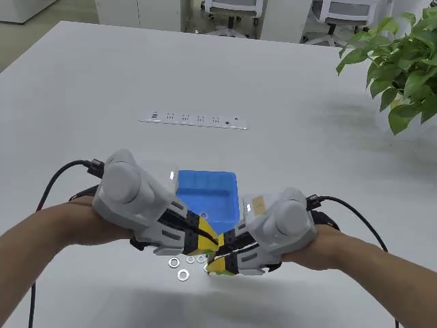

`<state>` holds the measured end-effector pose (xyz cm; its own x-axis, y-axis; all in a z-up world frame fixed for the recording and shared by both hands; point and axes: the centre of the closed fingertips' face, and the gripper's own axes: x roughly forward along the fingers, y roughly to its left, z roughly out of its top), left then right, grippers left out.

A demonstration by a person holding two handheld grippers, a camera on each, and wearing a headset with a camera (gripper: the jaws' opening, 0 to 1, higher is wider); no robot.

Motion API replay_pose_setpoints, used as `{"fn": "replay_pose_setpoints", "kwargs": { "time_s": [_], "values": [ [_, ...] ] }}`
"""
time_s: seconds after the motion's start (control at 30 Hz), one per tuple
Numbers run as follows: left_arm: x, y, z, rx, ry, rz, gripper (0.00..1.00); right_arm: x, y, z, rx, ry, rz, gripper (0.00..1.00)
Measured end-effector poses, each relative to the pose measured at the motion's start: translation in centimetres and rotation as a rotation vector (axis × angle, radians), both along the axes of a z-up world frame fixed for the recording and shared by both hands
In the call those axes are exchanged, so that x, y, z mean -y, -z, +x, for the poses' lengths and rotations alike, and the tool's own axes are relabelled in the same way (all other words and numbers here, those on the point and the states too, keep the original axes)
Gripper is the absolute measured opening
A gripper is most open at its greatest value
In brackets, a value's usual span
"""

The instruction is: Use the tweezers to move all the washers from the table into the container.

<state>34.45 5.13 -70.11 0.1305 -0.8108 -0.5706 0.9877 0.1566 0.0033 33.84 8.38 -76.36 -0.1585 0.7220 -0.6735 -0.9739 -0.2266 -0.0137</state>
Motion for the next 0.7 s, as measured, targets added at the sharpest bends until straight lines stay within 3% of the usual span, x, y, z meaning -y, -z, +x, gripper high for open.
{"fn": "replay_pose_setpoints", "kwargs": {
  "time_s": [0.33, 0.7],
  "values": [
    [0.10, 0.06, 0.03, 0.001, -0.003, 0.001, 0.06, 0.08, 0.15, 0.02, 0.026, -0.011, -0.006, 0.10],
    [0.19, 0.04, 0.15, -0.001, -0.011, 0.001, 0.06, 0.18, 0.14, 0.12, 0.023, 0.000, -0.016, 0.09]
  ]
}}
